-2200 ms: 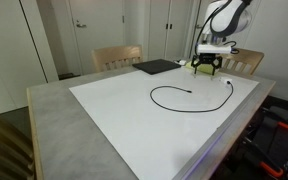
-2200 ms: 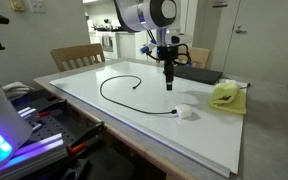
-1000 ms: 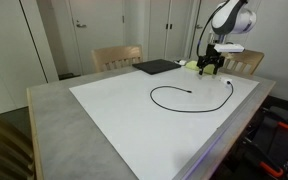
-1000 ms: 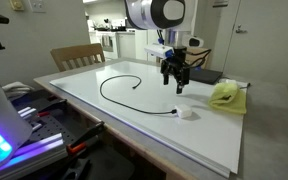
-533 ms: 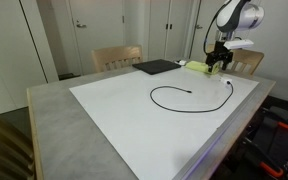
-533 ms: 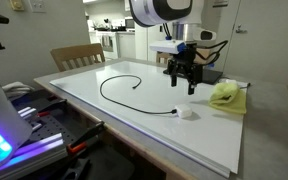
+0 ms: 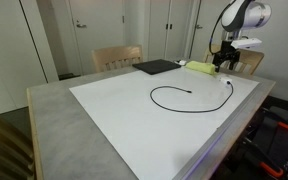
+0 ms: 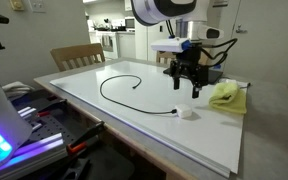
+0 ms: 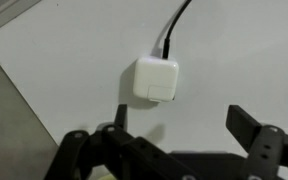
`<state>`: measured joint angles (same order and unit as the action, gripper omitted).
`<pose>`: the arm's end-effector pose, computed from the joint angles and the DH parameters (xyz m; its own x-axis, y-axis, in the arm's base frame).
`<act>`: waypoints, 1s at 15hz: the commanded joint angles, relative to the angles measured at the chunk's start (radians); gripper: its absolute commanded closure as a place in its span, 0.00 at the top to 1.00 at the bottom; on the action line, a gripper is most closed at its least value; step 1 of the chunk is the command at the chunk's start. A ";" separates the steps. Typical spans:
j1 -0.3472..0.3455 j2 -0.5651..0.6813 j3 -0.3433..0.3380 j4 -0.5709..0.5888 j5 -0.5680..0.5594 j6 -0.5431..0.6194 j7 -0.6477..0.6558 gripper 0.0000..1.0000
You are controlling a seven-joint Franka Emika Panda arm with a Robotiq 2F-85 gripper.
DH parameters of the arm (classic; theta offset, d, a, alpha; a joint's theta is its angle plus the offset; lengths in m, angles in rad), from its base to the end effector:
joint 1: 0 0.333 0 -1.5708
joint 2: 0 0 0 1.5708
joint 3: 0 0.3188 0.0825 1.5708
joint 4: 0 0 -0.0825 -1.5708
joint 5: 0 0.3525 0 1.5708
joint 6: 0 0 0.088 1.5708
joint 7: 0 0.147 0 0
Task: Take the charger and position it in the center of the table
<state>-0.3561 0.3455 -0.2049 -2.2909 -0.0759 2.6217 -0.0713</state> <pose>0.4345 -0.2770 0.1920 0.9156 -0.4015 -0.0213 -0.3973 -0.9117 0.1045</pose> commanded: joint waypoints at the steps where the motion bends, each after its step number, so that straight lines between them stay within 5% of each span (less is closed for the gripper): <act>1: -0.012 -0.022 -0.008 -0.028 0.048 -0.019 -0.075 1.00; 15: -0.063 0.066 0.038 -0.019 0.212 -0.013 -0.239 1.00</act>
<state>-0.3827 0.3891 -0.1905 -2.3246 0.0966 2.6183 -0.2583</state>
